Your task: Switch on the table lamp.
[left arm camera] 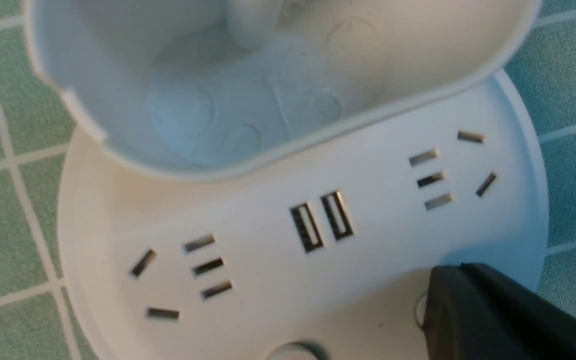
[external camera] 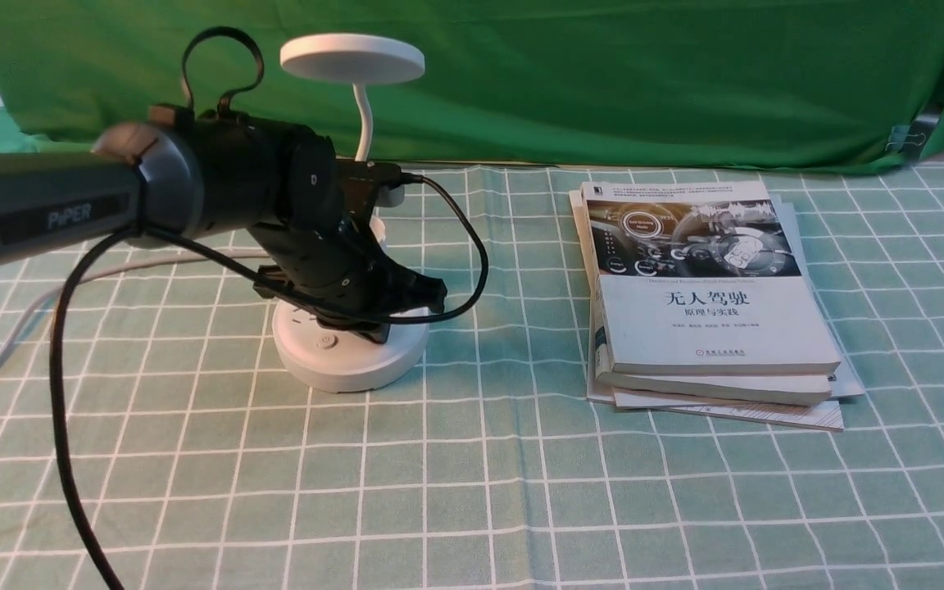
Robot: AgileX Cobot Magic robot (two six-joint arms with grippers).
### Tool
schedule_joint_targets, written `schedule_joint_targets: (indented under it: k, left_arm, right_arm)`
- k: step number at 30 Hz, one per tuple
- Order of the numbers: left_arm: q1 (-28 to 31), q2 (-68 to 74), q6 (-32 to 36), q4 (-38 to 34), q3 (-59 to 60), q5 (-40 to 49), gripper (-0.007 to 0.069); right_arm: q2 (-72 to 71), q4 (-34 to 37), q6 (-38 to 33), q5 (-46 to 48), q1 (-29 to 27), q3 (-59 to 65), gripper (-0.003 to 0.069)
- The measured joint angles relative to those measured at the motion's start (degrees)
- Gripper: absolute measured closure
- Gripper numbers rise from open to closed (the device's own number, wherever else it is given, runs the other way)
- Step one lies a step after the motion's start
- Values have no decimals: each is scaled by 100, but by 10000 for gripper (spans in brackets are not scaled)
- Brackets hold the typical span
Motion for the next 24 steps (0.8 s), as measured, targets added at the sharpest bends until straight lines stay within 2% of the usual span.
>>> schedule_joint_targets:
  k: [7, 11, 16, 19, 24]
  left_arm:
    - [0, -322, 26, -50, 112, -188, 623]
    - [0, -749, 162, -487, 278, -118, 623]
    - [0, -1327, 372, -948, 1013, -206, 623]
    - [0, -2352, 620, -1304, 2010, -631, 623]
    - [0, -3739, 731, -1480, 2957, -1174, 623]
  right_arm:
    - [0, 0, 0, 0, 0, 0, 421]
    - [0, 0, 0, 0, 0, 0, 421]
    - [0, 0, 0, 0, 0, 0, 421]
    - [0, 0, 0, 0, 0, 0, 421]
    - [0, 0, 0, 0, 0, 0, 421]
